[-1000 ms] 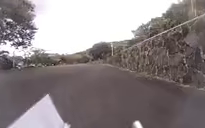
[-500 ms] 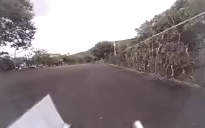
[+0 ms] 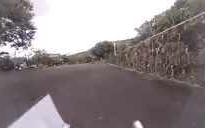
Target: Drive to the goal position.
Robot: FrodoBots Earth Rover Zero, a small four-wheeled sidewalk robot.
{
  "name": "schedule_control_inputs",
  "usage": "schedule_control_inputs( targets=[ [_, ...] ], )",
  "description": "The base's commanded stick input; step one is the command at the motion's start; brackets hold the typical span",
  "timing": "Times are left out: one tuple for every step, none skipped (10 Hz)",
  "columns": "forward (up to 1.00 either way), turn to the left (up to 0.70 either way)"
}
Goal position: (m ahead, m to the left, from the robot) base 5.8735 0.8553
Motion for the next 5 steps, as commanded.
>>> schedule_control_inputs(
  targets=[
    [1.00, 0.00],
    [1.00, 0.00],
    [1.00, 0.00],
    [1.00, 0.00],
    [1.00, 0.00]
  ],
)
